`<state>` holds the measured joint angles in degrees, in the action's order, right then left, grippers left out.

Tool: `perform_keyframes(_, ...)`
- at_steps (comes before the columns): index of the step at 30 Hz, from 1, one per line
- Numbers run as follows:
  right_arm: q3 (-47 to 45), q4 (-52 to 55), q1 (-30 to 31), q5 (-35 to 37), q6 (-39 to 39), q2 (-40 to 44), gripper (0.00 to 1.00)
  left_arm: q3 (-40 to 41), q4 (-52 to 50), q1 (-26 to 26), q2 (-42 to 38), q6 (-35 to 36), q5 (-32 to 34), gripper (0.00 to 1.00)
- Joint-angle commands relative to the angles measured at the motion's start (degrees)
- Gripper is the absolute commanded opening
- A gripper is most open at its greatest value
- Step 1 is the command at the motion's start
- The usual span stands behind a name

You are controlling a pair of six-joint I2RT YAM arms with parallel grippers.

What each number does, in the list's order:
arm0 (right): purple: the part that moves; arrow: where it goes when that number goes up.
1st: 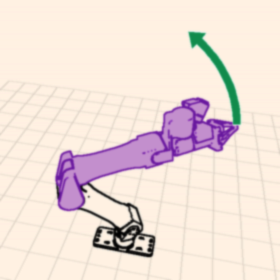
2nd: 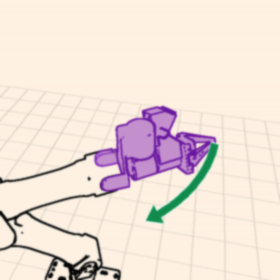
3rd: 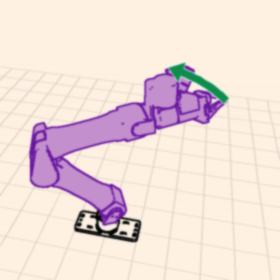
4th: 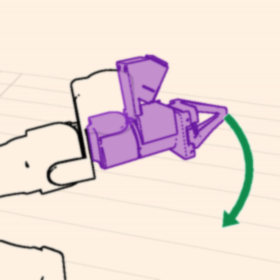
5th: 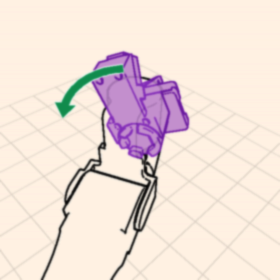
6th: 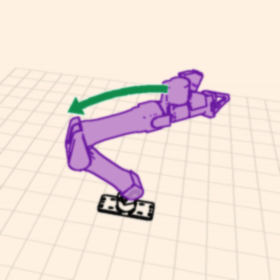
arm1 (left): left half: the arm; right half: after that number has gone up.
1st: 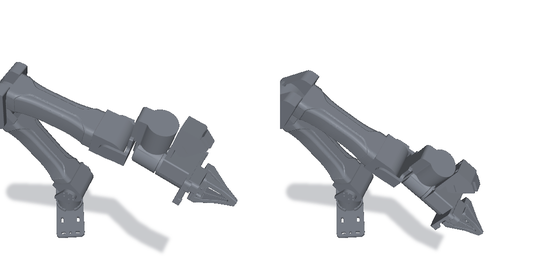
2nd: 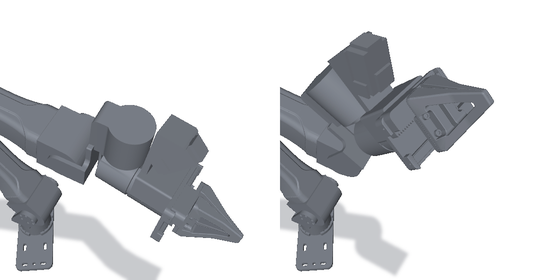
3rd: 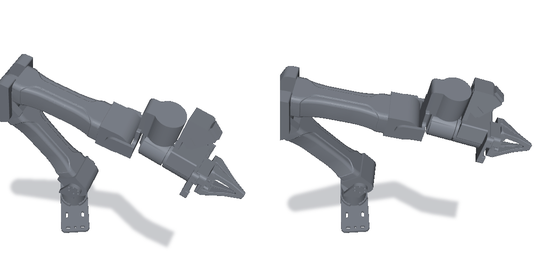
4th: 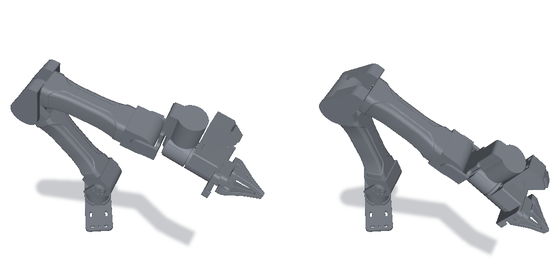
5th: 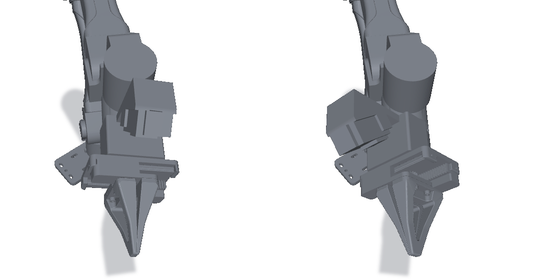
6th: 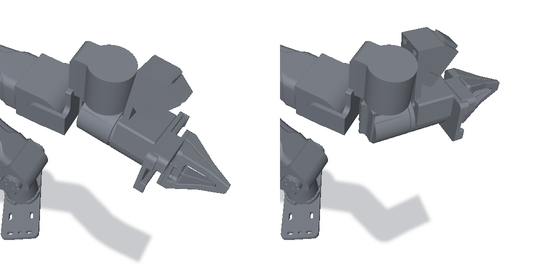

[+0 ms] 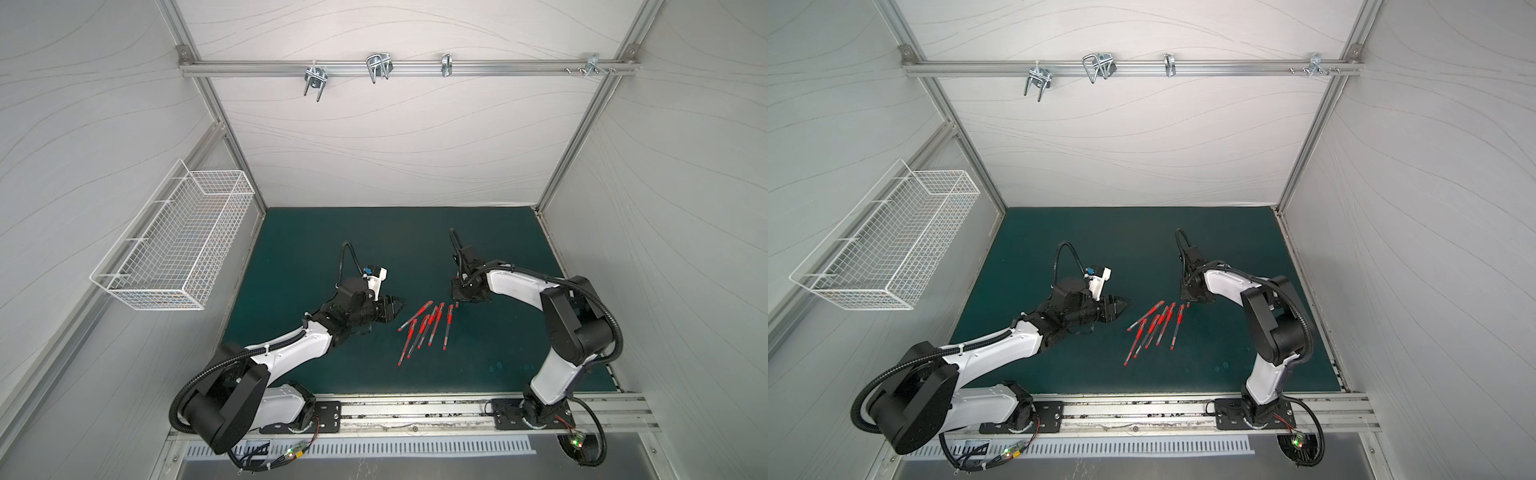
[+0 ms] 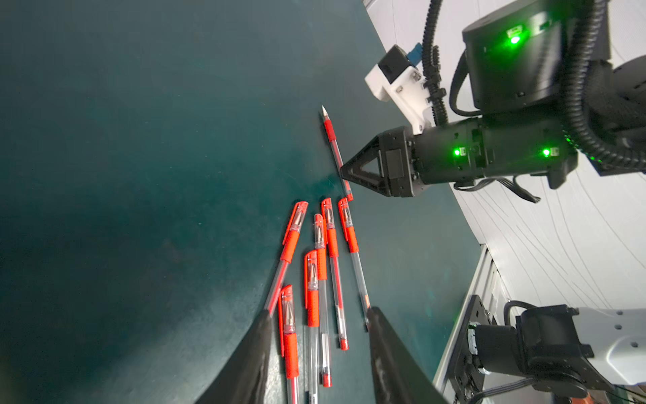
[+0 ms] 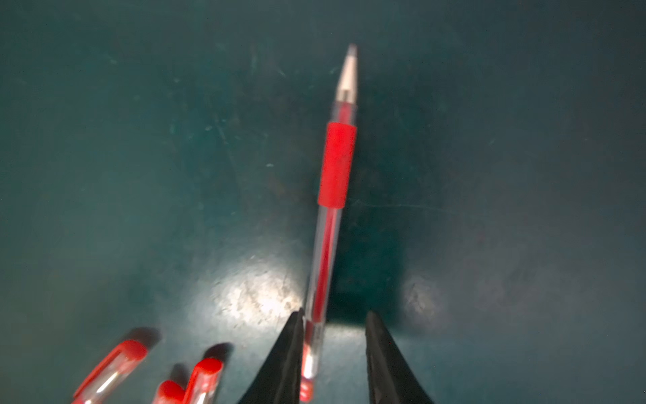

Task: Remove pen caps from pens
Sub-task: Pick up the pen from the center of the table, then place the pen at the middle-right of the table.

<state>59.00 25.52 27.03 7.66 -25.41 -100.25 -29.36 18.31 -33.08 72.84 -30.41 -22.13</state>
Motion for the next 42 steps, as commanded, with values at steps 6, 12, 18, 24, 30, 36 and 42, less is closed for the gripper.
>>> perform_keyframes(6, 0.50, -0.38, -1.59, 0.12, 0.84, -1.90, 0.21, -2.72, 2.53, -0.60, 0.51, 0.38, -1.87, 0.47)
perform_keyframes(12, 1.29, -0.34, -4.75, 0.51, 1.86, -2.09, 0.09, -2.54, 2.38, -0.58, -0.20, 0.53, -1.43, 0.47)
perform_keyframes(18, 5.77, 1.86, -12.11, 0.25, 2.91, -3.62, 0.05, -2.54, 2.36, -0.61, -0.03, 0.49, -1.45, 0.47)
perform_keyframes(24, 8.48, 2.79, -17.37, -0.78, 2.91, -4.60, 0.05, -2.72, 2.26, -0.73, 0.12, 0.53, -1.50, 0.47)
perform_keyframes(30, 9.11, 3.35, -18.50, -0.91, 3.39, -5.82, 0.08, -2.63, 1.88, -0.75, -0.49, 0.79, -1.24, 0.48)
perform_keyframes(36, 9.77, 4.09, -19.04, -1.32, 3.26, -6.68, 0.20, -2.48, 1.56, -0.72, -1.30, 0.88, -0.99, 0.48)
perform_keyframes(42, 9.38, 6.59, -18.44, -1.44, 3.52, -1.00, 0.54, -3.39, -2.32, -0.68, -3.66, 3.65, 0.79, 0.50)
